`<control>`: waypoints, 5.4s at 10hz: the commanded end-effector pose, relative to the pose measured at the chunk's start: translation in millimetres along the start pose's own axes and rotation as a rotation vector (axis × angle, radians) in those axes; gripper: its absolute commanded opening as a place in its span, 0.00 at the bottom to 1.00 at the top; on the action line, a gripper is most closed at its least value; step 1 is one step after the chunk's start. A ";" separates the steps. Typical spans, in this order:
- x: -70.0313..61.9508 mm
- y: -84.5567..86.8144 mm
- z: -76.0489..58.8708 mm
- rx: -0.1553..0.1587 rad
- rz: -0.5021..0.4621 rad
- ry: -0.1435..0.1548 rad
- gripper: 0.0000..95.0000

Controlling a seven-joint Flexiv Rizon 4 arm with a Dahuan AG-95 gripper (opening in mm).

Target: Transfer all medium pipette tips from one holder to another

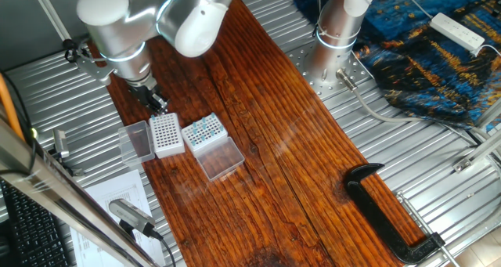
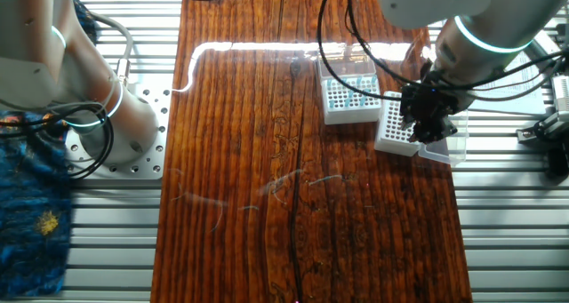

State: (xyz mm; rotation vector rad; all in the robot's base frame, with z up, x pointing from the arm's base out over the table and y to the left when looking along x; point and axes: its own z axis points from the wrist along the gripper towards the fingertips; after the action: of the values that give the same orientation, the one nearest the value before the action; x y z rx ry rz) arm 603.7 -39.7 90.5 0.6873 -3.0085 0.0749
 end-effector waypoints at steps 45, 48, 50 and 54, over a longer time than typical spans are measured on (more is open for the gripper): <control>12.3 85.9 -42.6 -0.045 0.097 0.067 0.00; 13.4 90.7 -39.4 -0.047 0.098 0.068 0.00; 12.1 93.8 -37.4 -0.047 0.103 0.072 0.00; 13.3 95.3 -35.0 -0.042 0.099 0.078 0.00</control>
State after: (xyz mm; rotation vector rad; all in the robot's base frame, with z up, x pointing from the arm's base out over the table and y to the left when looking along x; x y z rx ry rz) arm 552.4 42.4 122.6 0.5198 -2.9569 0.0399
